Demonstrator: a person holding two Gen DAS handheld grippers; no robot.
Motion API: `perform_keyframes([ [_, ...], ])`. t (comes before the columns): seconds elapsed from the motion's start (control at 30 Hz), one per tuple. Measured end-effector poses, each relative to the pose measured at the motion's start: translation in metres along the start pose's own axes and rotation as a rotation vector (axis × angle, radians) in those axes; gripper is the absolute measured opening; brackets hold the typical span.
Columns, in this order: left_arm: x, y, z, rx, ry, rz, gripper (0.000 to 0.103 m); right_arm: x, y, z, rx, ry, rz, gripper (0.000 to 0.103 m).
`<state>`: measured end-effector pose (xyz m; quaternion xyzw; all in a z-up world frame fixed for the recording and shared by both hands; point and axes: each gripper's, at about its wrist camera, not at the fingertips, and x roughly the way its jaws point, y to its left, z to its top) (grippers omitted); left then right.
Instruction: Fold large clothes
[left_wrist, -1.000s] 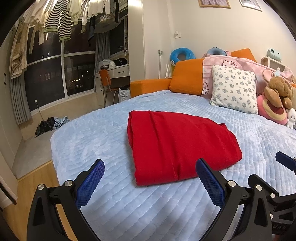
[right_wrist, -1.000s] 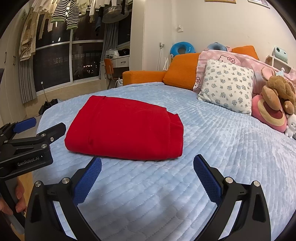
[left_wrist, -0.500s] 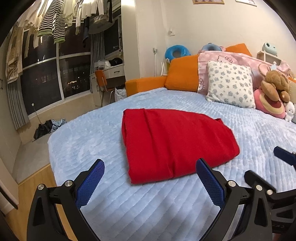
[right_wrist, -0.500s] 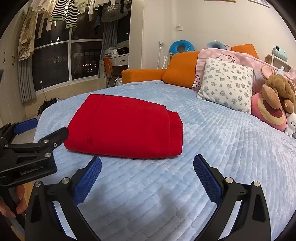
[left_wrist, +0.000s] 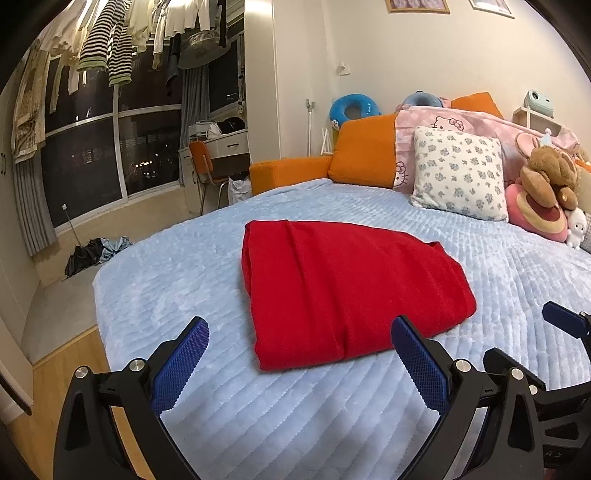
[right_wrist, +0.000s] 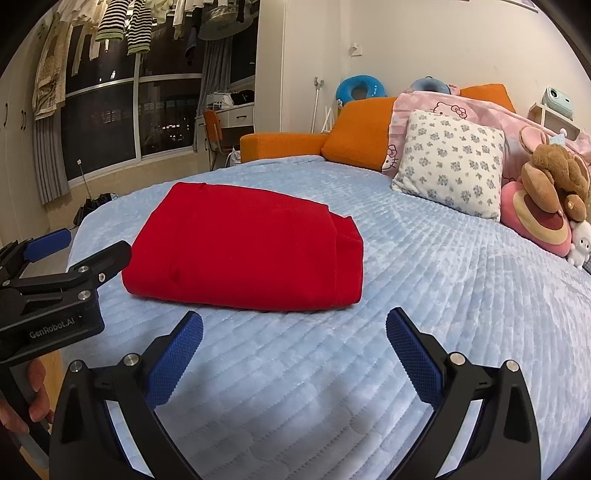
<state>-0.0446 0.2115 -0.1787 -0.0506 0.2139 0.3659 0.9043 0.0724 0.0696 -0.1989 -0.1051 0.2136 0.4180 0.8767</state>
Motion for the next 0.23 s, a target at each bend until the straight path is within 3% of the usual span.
perform_keyframes([
  [0.23,-0.0012,0.0007,0.0030,0.006,-0.013,0.012,0.100,0.0000,0.0000,-0.0003,0.001,0.001,-0.001,0.098],
])
